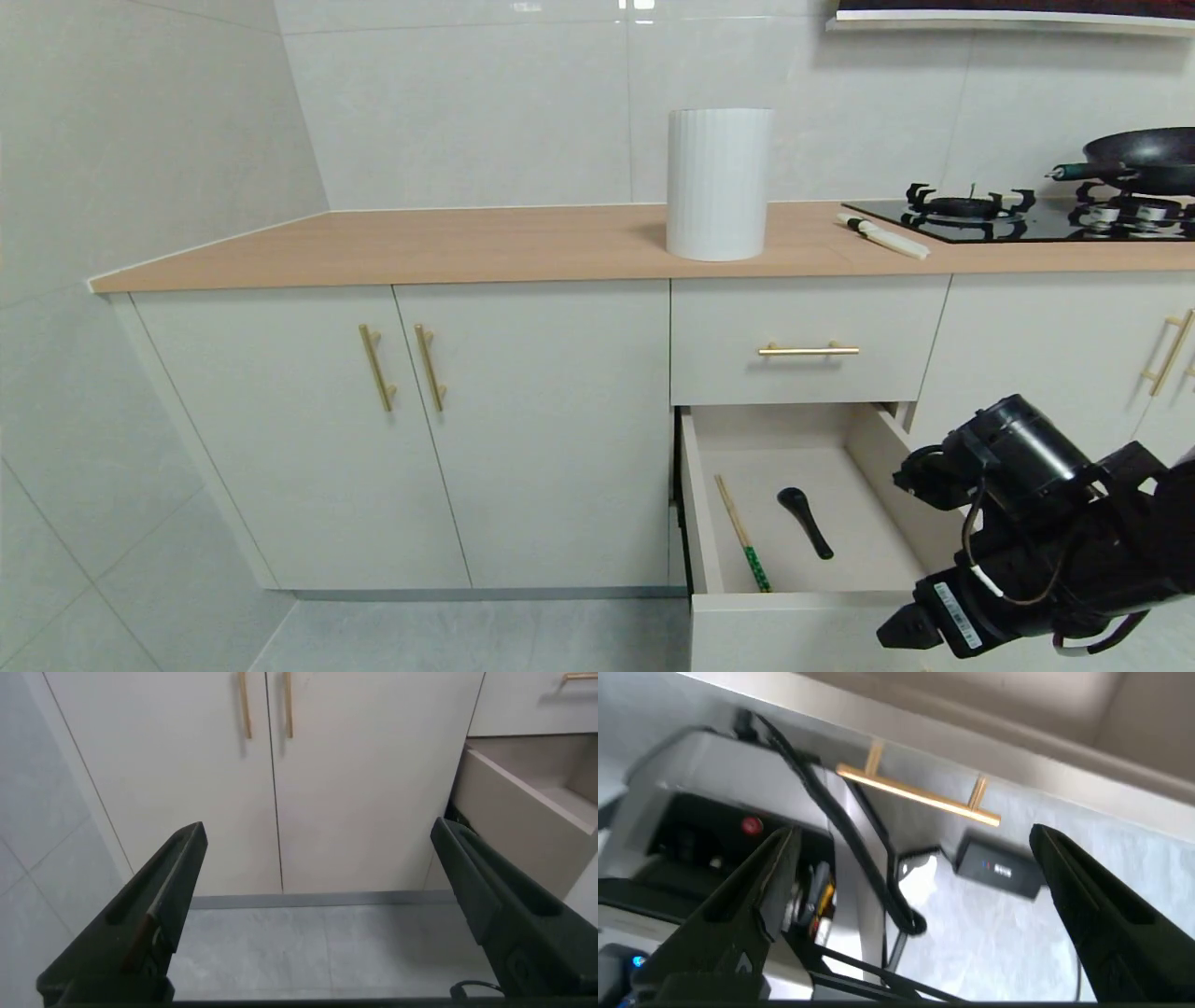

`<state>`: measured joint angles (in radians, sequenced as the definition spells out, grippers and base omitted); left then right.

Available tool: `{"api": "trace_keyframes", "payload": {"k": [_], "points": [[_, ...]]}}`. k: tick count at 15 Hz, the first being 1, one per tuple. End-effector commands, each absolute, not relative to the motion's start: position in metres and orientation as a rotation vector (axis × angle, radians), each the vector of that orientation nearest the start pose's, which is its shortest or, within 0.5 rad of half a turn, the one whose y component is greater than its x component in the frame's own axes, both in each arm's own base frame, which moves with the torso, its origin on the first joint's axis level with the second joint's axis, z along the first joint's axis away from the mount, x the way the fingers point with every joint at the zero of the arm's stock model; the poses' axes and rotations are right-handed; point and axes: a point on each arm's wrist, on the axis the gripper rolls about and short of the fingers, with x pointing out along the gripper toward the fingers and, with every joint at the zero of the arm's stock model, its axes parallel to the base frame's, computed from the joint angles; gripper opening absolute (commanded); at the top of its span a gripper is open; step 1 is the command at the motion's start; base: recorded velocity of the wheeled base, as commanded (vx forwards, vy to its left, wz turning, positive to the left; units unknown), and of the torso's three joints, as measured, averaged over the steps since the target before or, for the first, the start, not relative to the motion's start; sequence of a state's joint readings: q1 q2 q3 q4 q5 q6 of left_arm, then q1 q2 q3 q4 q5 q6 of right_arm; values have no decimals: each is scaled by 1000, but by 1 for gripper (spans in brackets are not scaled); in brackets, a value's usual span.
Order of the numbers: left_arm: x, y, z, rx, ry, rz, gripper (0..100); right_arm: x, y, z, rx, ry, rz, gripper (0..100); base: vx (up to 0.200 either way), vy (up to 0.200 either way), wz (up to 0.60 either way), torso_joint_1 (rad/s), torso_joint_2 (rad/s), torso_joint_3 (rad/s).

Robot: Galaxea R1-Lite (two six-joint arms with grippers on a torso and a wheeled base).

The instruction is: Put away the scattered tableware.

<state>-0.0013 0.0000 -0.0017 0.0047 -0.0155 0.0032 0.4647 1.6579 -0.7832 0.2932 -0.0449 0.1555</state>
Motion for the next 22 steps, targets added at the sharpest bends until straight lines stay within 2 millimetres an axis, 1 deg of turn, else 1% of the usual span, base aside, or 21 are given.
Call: {"api": "trace_keyframes", "payload": {"k": [1, 4, 7, 9, 11, 13, 15, 17, 20, 22], "points": [[-23, 0, 75, 3, 3, -17, 100, 219, 113, 97, -193, 1247, 280, 100, 0, 0, 0, 0, 0, 0], [-23, 0, 75, 3, 3, -17, 100, 225, 116, 83, -207, 1294, 264, 100, 0, 0, 0, 0, 0, 0], [-23, 0, 75, 3, 3, -17, 100, 235, 120, 78, -184, 1304, 234, 100, 0, 0, 0, 0, 0, 0], [-23, 0, 75, 3, 3, -17, 100, 244, 125, 77, -123, 1300, 176, 100, 0, 0, 0, 0, 0, 0], [-23, 0, 75, 3, 3, -17, 100, 250, 126, 73, -114, 1295, 118, 100, 0, 0, 0, 0, 0, 0], [-23, 0, 75, 3, 3, -17, 100, 256, 127, 69, -138, 1263, 51, 100, 0, 0, 0, 0, 0, 0], [-23, 0, 75, 3, 3, -17, 100, 262, 129, 65, -98, 1222, 24, 100, 0, 0, 0, 0, 0, 0], [-23, 0, 75, 3, 3, -17, 100, 268, 130, 60, -95, 1192, -4, 100, 0, 0, 0, 0, 0, 0], [-23, 0, 75, 3, 3, -17, 100, 281, 127, 54, -65, 1115, -62, 100, 0, 0, 0, 0, 0, 0], [-23, 0, 75, 3, 3, -17, 100, 297, 122, 46, -17, 1033, -108, 100, 0, 0, 0, 0, 0, 0]]}}
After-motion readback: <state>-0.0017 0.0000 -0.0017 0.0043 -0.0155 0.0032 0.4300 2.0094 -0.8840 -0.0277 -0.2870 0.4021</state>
